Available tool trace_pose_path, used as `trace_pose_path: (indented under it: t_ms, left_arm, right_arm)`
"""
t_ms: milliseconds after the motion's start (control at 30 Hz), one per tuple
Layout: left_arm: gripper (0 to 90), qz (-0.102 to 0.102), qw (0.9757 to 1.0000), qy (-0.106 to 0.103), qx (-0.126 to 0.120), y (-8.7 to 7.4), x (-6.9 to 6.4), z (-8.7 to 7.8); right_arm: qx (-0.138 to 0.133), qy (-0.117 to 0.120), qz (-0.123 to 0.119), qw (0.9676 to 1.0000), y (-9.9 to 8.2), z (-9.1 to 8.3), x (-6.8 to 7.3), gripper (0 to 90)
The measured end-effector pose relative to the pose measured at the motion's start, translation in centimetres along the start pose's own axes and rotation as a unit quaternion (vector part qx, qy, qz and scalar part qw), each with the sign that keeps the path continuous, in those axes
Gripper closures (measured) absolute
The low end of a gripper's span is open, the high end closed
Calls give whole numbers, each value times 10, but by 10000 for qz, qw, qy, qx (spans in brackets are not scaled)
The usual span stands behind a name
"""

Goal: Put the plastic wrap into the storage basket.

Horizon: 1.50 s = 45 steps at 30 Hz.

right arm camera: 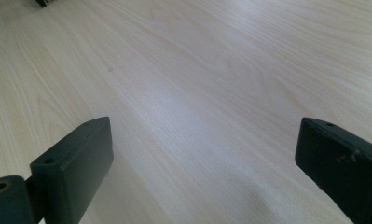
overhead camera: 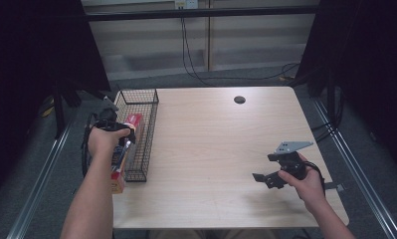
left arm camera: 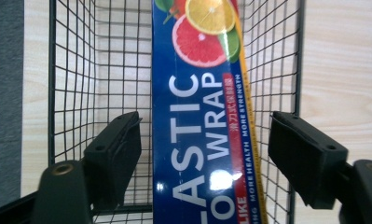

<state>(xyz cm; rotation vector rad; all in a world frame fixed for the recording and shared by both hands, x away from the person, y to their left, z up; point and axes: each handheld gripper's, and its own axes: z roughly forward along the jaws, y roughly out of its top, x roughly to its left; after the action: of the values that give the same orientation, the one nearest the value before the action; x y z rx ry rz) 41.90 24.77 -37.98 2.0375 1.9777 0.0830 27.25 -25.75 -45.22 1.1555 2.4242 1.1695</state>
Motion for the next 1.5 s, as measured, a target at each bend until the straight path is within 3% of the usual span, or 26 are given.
trace_pose_path:
  t_ms: [200,400,667,1000,1233,1500]
  left_arm:
    - [217,138,9998,-81,-140,0,-2,-8]
    - [185,413,9986,-106,-311,0,-6,-17]
    - [162,560,9965,-405,-473,-2,-9,-25]
    - [159,892,9921,-696,-534,-7,-18,-31]
    - [141,1240,9874,-805,-570,-11,-31,-33]
    - [138,1445,9824,-990,-647,-16,-42,-34]
  right_arm:
    - [-2,-20,-5,10000,0,0,0,40]
    - [-8,-4,-5,10000,0,-1,0,40]
    - [-29,-31,-10,10000,0,-1,0,40]
    - [-20,-22,-11,10000,0,-1,0,40]
    - [-9,12,-27,10000,0,0,0,40]
    - [-7,22,-29,10000,0,0,1,40]
